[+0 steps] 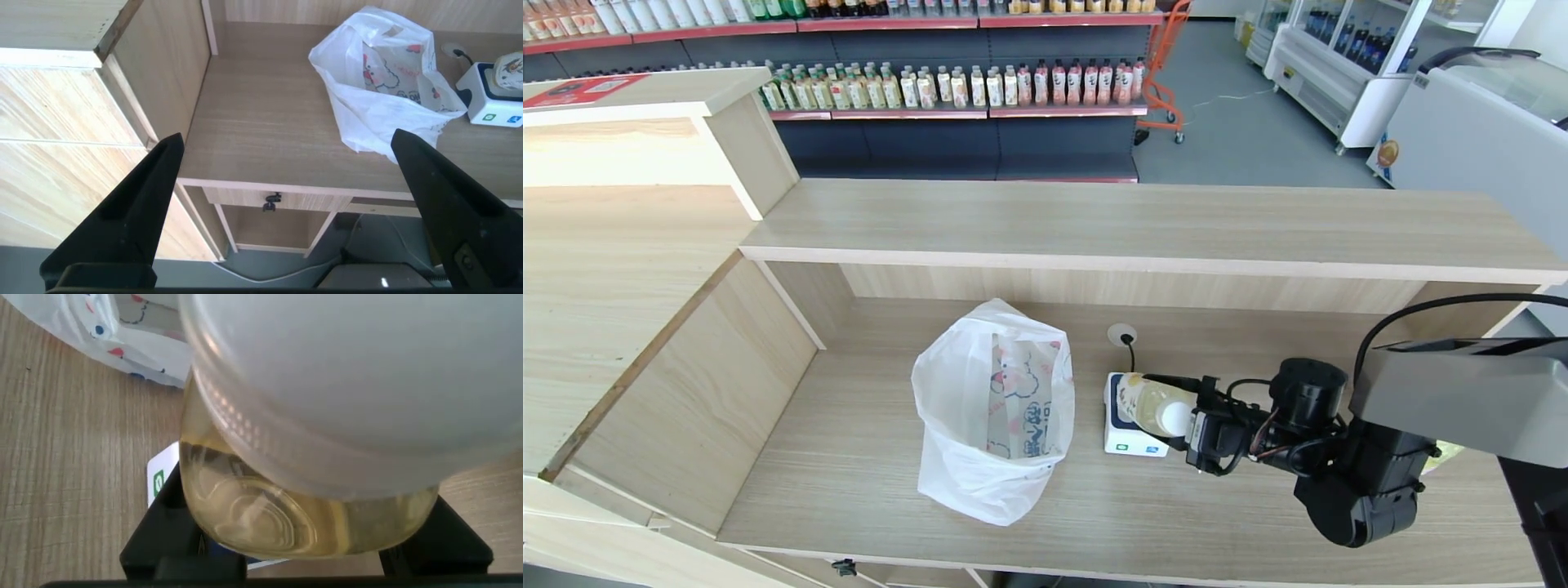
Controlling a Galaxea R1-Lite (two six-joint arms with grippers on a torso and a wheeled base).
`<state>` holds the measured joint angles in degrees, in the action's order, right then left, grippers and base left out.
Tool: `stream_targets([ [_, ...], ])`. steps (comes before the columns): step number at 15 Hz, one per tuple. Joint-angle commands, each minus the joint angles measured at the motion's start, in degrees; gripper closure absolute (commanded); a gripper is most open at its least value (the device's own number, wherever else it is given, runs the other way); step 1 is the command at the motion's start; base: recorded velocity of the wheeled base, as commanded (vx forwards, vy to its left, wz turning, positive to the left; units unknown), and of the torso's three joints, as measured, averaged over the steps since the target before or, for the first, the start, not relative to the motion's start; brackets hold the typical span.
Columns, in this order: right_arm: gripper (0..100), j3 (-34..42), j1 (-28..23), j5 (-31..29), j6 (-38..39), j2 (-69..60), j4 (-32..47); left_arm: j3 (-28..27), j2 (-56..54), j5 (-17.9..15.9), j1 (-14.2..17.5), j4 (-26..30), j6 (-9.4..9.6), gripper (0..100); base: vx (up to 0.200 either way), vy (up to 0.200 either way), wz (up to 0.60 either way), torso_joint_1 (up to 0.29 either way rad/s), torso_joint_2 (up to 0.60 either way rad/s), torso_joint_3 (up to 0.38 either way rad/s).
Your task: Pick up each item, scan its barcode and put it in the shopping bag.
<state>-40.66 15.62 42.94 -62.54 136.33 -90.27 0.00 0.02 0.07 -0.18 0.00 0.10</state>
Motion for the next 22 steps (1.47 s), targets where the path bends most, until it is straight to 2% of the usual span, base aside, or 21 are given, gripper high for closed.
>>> stream_targets([
  [1,100,-2.06,-0.06,0.66,-0.13,2.1,0.27,0.0,-0.02,0.01,0.01,0.0,-0.01,0,0.0,0.0,0.0,0.0,0.0,0.0],
  [7,100,-3.73,-1.11,1.63,1.37,2.36,0.27,0.0,-0.02,0.01,0.01,0.0,-0.01,0,0.0,0.0,0.0,0.0,0.0,0.0],
  [9,100,-3.64,-1.11,1.8,7.78,-1.24,0.27,0.0,-0.02,0.01,0.01,0.0,-0.01,0,0.0,0.0,0.0,0.0,0.0,0.0],
  [10,100,-3.11,-1.11,1.8,16.13,-5.19,0.27,0.0,-0.02,0.01,0.01,0.0,-0.01,0,0.0,0.0,0.0,0.0,0.0,0.0],
  [11,100,-2.94,-1.11,1.71,19.91,-6.95,0.27,0.0,-0.02,0.01,0.01,0.0,-0.01,0,0.0,0.0,0.0,0.0,0.0,0.0],
  [12,100,-1.44,-1.47,1.01,29.4,-12.14,0.27,0.0,-0.02,0.01,0.01,0.0,-0.01,0,0.0,0.0,0.0,0.0,0.0,0.0],
  [14,100,3.21,-1.2,-2.77,41.8,-18.99,1.85,0.0,-0.02,0.01,0.01,0.0,-0.01,0,0.0,0.0,0.0,0.0,0.0,0.0],
  [16,100,3.57,-0.67,-8.48,47.42,-21.01,7.83,0.0,-0.02,0.01,0.01,0.0,-0.01,0,0.0,0.0,0.0,0.0,0.0,0.0],
  [19,100,-1.27,4.77,-15.43,54.8,-18.55,12.66,0.0,-0.02,0.01,0.01,0.0,-0.01,0,0.0,0.0,0.0,0.0,0.0,0.0],
  [22,100,-8.04,8.29,-16.48,55.33,-11.43,15.3,-0.09,-0.02,0.01,0.01,0.0,-0.01,0,0.0,0.0,0.0,0.0,0.0,0.0],
])
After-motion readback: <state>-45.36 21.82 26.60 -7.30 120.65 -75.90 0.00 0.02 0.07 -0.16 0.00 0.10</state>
